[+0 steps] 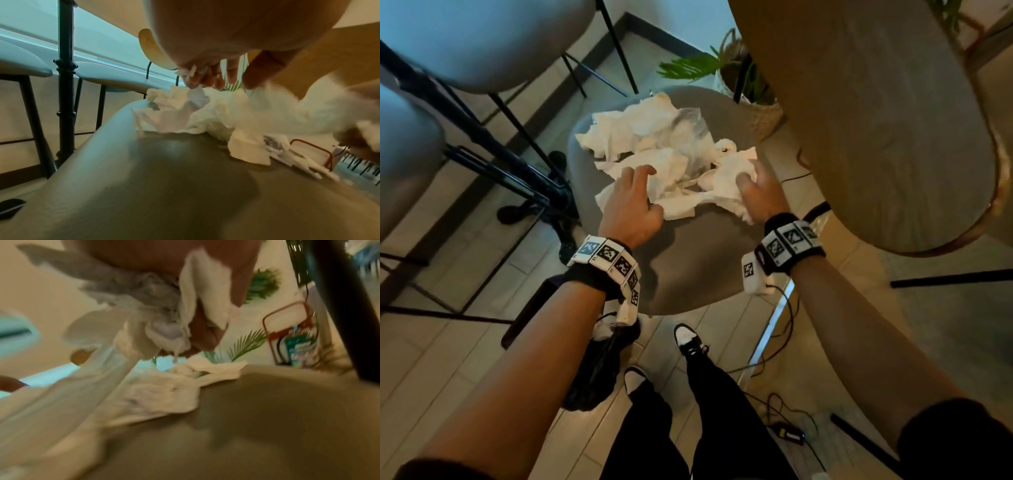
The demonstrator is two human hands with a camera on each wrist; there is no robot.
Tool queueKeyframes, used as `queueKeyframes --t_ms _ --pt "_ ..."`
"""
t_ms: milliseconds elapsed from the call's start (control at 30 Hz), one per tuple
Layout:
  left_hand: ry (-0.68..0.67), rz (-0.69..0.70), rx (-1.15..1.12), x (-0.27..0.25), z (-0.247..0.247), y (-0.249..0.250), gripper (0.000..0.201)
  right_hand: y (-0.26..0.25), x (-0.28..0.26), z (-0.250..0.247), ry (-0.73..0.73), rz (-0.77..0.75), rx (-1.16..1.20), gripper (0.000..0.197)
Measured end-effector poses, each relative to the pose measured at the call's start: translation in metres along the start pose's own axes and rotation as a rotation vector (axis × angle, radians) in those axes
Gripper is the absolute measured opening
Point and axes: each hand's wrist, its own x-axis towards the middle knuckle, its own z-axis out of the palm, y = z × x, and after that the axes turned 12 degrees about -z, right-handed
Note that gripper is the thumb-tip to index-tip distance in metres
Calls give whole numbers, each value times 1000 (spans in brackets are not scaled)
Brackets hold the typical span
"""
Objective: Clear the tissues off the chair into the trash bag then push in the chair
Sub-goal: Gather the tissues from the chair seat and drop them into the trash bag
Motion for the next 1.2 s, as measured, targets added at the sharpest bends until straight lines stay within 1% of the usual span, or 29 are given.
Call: queueKeyframes --t_ms 67,100,133,167,200,233,300,333,366,466,600,666,733,800,866,933,1033,1066,1099,1133,1199 --pt "-40 -90 50 4 5 -4 74 10 21 -2 -66 78 -84 93" --pt "-62 -136 75 7 7 -7 82 16 29 -1 -121 109 -148 107" --pt "-89 -180 101 9 9 -10 91 22 36 0 -176 123 -235 116" --pt "-119 -218 129 11 11 -13 98 26 41 0 -222 119 -325 118" --pt "-147 -246 160 14 14 -16 103 28 44 0 -249 99 -397 115" --pt "-171 -262 195 15 16 -19 106 28 44 1 -248 64 -449 106" --pt "-196 -270 241 16 18 -20 102 29 44 4 -197 -7 -456 78" --pt "-194 -264 240 15 18 -21 95 28 41 7 -183 -28 -419 65" --pt "-185 -254 223 15 19 -20 86 27 37 9 -182 -43 -375 56" --pt "-152 -205 156 14 18 -19 60 32 30 19 -182 -89 -326 41" --pt "-42 -60 199 4 11 -18 47 35 18 24 -194 -85 -313 37" --pt "0 13 120 -3 7 -18 43 38 13 26 -182 -90 -310 44" --pt "15 40 -52 -11 6 -17 40 40 8 26 -149 -105 -290 49" --pt "26 13 -272 -18 7 -15 37 37 3 25 -125 -143 -265 47" --pt "37 -34 -450 -21 8 -12 35 32 -2 25 -106 -160 -192 41" --pt "29 -85 -595 -23 8 -8 36 27 -8 23 -68 -133 -66 35" --pt "78 -162 -748 -26 8 0 25 23 -13 19 17 -168 28 32" --pt "92 -174 -752 -26 8 3 25 21 -14 18 45 -186 49 32" --pt "79 -164 -730 -26 7 6 29 20 -16 17 69 -202 75 33" --pt "46 -128 -685 -26 8 7 39 18 -17 16 90 -217 97 36" --pt "-73 -51 -501 -27 7 9 57 17 -19 17 110 -240 115 37"
